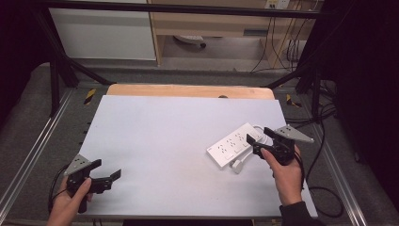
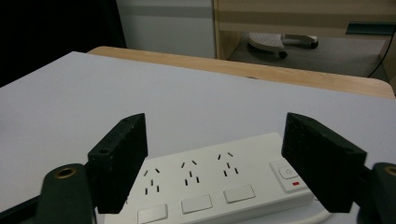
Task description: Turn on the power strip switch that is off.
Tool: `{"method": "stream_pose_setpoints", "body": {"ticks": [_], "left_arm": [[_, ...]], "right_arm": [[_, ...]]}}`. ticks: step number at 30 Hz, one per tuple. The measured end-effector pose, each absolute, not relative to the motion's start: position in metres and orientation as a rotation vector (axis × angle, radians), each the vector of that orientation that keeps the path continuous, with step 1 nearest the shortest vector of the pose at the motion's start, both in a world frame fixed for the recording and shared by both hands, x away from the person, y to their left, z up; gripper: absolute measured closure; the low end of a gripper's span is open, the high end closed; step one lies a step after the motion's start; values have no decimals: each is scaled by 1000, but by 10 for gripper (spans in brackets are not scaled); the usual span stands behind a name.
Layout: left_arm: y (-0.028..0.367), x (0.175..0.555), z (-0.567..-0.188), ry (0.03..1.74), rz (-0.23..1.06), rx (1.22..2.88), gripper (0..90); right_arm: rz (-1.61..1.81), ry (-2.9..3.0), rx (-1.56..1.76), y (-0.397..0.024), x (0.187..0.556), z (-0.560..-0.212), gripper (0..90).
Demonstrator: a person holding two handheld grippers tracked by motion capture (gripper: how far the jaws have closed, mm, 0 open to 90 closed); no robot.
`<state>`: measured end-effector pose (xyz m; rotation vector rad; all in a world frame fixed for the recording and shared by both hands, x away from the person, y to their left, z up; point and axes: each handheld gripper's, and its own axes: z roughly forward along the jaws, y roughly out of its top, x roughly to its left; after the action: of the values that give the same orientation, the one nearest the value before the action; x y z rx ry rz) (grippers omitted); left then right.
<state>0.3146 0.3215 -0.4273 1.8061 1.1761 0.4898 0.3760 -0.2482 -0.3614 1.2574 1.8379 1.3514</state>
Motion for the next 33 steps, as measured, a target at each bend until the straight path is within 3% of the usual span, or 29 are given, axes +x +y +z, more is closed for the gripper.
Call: {"method": "stream_pose_setpoints", "body": {"ticks": [15, 33], "left_arm": [[321, 315, -428, 1176, 489, 1808, 74], [322, 315, -428, 1181, 492, 1806, 75]], "right_arm": [[1372, 1864, 1225, -237, 382, -365, 497], [1367, 1802, 1256, -239, 385, -376, 686]]}}
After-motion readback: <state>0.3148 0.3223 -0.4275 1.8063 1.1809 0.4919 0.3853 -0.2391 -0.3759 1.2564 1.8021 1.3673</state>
